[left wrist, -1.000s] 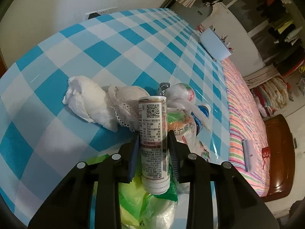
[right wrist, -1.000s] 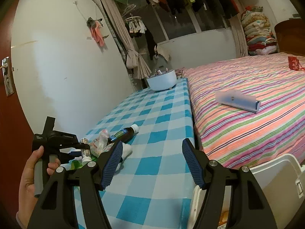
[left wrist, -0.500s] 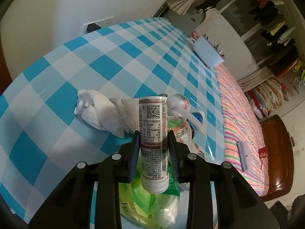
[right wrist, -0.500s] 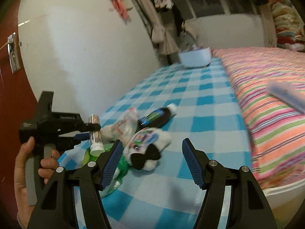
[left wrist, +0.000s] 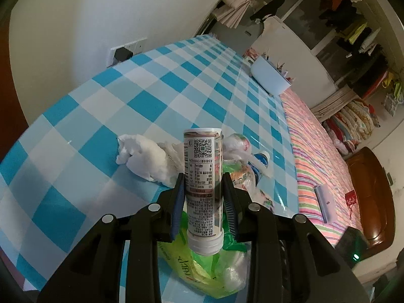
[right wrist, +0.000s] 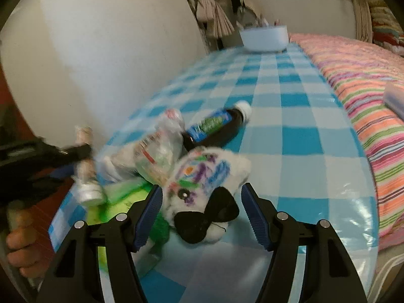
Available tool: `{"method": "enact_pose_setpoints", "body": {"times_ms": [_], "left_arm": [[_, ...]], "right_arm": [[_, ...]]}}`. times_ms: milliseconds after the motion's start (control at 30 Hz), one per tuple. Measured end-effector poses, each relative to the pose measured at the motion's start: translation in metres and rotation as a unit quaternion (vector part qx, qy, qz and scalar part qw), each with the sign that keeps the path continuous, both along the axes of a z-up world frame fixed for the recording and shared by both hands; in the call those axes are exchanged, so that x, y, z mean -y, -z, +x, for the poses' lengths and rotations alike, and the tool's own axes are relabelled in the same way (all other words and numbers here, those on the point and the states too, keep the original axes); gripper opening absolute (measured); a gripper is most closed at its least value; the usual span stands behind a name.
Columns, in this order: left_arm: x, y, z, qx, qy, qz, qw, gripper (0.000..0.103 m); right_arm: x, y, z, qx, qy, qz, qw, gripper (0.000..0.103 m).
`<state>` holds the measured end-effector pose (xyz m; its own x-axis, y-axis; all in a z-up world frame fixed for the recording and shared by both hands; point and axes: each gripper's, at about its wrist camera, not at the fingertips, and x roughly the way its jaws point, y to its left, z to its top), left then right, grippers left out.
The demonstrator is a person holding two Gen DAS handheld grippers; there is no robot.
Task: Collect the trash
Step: 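Grasp the white tube with the left tool while the right tool grasps the white plush toy, then carry the white plush toy with the right tool over the bin and release it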
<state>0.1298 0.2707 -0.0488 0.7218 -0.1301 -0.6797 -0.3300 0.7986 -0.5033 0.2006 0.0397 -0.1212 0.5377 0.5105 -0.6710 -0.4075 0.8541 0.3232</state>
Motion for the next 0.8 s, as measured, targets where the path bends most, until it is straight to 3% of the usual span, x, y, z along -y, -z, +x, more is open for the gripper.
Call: {"method": "enact_pose_setpoints", "body": {"times_ms": [233,300,400,800], "left_arm": [[0.006,-0.011,-0.011,0.015,0.009,0.023,0.9996,0.029],[0.009,-0.012,-0.011,0.017,0.015,0.029,0.9993,0.029],[0.014,-0.015,-0.011,0.020,0.021,0.042,0.9987,0.029],[0.043,-0.024,-0.012,0.037,0.061,0.073,0.9948,0.029]], "right_arm": [[-0.008,0.013,0.013,-0.031,-0.010,0.016,0.999,0.063],[-0.009,0.012,0.012,-0.031,-0.016,0.022,0.999,0.050],[-0.007,0.008,0.008,-0.020,-0.018,0.023,0.999,0.045],[0.028,-0.013,-0.011,0.010,0.007,0.048,0.999,0.044]]}}
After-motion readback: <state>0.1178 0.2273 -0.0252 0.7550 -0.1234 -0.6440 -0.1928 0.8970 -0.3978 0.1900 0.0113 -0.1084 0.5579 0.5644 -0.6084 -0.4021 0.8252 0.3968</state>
